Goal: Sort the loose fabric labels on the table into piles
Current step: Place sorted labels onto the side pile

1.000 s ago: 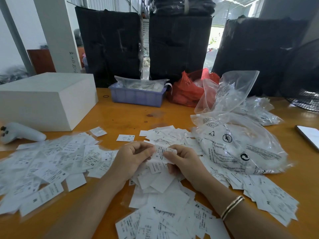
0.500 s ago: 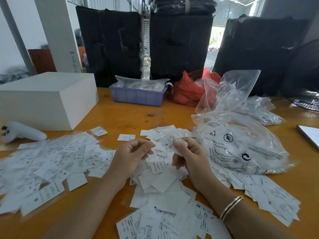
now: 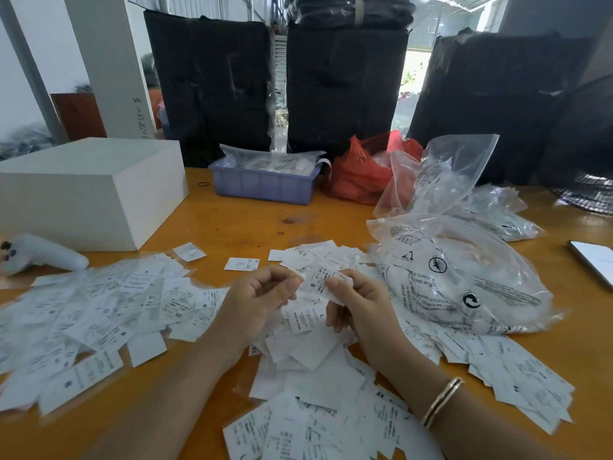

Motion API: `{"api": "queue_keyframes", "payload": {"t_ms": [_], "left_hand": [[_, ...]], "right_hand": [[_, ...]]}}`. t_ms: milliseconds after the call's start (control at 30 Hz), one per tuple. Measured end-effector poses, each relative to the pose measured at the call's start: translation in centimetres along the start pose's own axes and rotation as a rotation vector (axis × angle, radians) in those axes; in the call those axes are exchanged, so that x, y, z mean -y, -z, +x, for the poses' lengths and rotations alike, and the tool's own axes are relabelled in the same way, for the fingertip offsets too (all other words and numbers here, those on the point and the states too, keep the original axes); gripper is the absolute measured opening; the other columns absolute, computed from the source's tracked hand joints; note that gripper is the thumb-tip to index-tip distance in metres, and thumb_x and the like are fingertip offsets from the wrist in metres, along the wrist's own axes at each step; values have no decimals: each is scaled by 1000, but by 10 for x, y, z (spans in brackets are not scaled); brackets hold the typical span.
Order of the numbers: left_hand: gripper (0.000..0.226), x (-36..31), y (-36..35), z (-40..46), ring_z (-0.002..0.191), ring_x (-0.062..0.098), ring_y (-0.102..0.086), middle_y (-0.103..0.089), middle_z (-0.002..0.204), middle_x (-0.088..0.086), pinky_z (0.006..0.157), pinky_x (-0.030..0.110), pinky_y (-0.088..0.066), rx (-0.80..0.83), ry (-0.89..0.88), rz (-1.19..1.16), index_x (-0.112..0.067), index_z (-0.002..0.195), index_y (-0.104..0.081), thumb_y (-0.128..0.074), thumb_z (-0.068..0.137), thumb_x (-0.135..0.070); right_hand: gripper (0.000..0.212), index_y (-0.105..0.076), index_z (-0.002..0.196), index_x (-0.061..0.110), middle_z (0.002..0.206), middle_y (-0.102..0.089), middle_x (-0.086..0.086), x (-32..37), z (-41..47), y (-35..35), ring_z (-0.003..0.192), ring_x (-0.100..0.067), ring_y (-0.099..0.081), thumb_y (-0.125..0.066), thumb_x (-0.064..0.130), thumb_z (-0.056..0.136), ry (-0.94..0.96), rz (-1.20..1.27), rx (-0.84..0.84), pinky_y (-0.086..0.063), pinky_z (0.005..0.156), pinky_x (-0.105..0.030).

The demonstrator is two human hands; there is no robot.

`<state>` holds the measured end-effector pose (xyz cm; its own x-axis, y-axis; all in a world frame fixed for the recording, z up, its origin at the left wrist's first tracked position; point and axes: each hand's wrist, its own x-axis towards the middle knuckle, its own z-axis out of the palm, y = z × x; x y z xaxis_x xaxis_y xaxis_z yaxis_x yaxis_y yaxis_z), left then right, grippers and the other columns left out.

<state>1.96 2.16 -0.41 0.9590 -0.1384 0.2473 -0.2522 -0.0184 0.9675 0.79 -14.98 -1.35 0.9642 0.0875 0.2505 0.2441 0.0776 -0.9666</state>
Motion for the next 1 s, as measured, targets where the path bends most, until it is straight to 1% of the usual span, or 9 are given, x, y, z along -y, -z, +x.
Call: {"api": "queue_keyframes", "payload": {"t_ms": [133,300,433,467,600,633,800,900,1000], "left_hand": [[21,2,1,0,61,-5,-58,-67,65,-12,57,8,-46,9,-7,8,-19,82,-69,-67,69,-35],[21,2,1,1,62,-5,-60,-68,67,-14,57,8,-45,-13,-1,2,-21,81,-69,-68,66,-36],[5,6,2,2,65,-6,-61,-67,69,-19,56,7,-45,-18,-6,76,-23,81,-68,-71,78,-22],[5,7,2,2,66,-6,-60,-67,70,-20,57,7,-45,-14,-17,95,-23,81,-68,-71,79,-19],[6,6,3,2,68,-4,-59,-66,72,-18,59,8,-45,17,-28,126,-24,83,-70,-72,79,-20],[6,7,3,2,68,-4,-59,-66,72,-18,59,8,-45,22,-29,131,-24,84,-70,-72,79,-21],[10,8,3,2,71,-5,-59,-65,74,-21,61,8,-46,17,-15,137,-28,85,-70,-73,79,-20],[11,7,3,1,73,-6,-59,-65,75,-22,62,7,-46,7,-10,153,-29,84,-69,-73,78,-21],[12,7,2,1,70,-5,-58,-64,74,-21,61,8,-47,20,-13,156,-29,86,-69,-74,77,-22]], "right_hand": [[29,-68,66,26,47,-57,-4,-1,0,-1,38,-13,-45,-56,20,92,-94,39,71,-36,39,-18],[29,-68,65,22,45,-54,-5,-4,5,5,36,-14,-42,-57,18,91,-177,144,70,-33,36,-18],[26,-63,61,20,44,-53,-6,-6,7,7,34,-14,-40,-60,19,86,-236,137,141,-31,34,-18],[26,-62,61,19,44,-53,-6,-6,7,8,34,-14,-40,-59,18,87,-253,118,172,-30,35,-19],[15,-58,81,2,44,-52,-5,-3,6,11,35,-13,-39,-58,15,89,-290,52,253,-30,36,-20],[15,-57,81,2,44,-51,-5,-3,6,11,35,-13,-39,-57,14,90,-296,49,242,-30,36,-20],[28,-68,66,15,42,-48,-7,0,6,10,34,-15,-38,-55,10,90,-305,181,131,-30,33,-19],[38,-68,57,21,41,-48,-5,1,7,9,34,-14,-37,-54,13,91,-304,223,100,-29,33,-18],[33,-71,63,21,43,-49,-5,2,7,8,36,-14,-39,-55,15,92,-296,247,100,-29,33,-18]]}}
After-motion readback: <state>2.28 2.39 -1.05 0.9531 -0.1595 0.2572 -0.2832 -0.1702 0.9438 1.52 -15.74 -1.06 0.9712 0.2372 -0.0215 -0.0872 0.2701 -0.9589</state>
